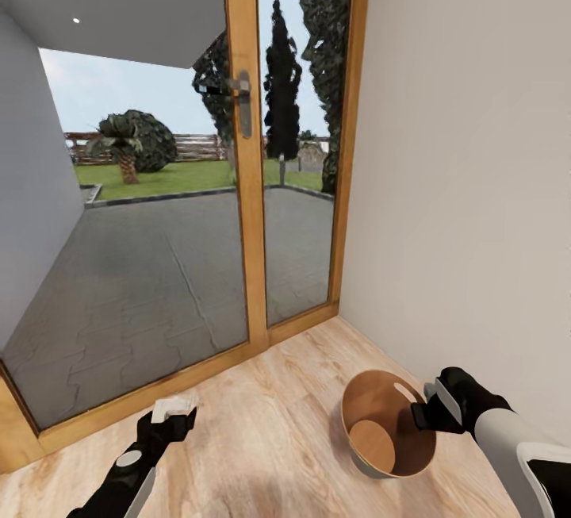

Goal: Put the three can of soda from the living room inside the tash can in the kitchen.

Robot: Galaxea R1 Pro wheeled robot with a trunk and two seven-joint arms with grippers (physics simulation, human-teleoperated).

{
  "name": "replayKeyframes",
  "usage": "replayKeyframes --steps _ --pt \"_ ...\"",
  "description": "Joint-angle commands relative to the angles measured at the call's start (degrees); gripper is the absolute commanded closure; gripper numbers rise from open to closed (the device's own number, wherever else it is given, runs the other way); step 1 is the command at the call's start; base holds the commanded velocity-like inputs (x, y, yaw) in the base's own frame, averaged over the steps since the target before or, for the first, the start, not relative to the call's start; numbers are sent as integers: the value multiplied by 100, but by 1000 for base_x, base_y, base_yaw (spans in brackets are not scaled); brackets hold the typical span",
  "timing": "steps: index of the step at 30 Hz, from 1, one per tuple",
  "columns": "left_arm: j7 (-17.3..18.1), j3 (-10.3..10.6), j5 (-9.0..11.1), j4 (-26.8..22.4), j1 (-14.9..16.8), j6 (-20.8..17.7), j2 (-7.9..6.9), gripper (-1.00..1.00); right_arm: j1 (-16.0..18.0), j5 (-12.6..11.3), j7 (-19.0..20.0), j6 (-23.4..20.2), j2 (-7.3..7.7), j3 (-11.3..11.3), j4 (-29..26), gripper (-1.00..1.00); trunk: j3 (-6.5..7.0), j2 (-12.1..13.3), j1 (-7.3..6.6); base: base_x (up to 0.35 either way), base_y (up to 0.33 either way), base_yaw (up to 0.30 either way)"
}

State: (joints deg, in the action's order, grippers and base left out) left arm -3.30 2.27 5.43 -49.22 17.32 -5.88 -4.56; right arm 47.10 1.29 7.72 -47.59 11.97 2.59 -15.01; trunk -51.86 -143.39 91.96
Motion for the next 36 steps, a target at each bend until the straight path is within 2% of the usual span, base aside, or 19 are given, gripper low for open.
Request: replayKeyframes --steps 1,4,7,8,11,14,22,36 --pt "5 1 1 2 -65 110 -22 -100 2 -101 10 -5 -1 31 0 100 24 2 -3 0 0 0" --pt "24 1 5 3 -267 516 -87 -100 2 -102 10 -5 -1 31 3 100 90 6 -10 0 0 0" --pt "68 -5 17 1 -571 1278 -176 -100 1 -103 10 -5 -2 31 6 100 157 10 -18 0 0 0" --pt "71 -6 15 2 -597 1341 -182 -100 1 -103 10 -5 -2 31 7 100 179 11 -21 0 0 0" --pt "83 -7 23 1 -625 1413 -201 -100 -5 -101 10 -5 -2 31 7 100 245 15 -28 0 0 0" --pt "123 -7 38 1 -641 1439 -247 -100 -18 -100 10 -5 -3 31 7 100 299 135 -94 0 0 0" --pt "547 -8 47 9 -697 1464 -385 -100 -34 -103 10 -5 -9 31 7 100 443 456 -270 0 0 0" --pt "620 5 57 284 -697 1461 -388 -100 -158 -97 12 1 -11 37 1 100 696 1018 -578 0 0 0"
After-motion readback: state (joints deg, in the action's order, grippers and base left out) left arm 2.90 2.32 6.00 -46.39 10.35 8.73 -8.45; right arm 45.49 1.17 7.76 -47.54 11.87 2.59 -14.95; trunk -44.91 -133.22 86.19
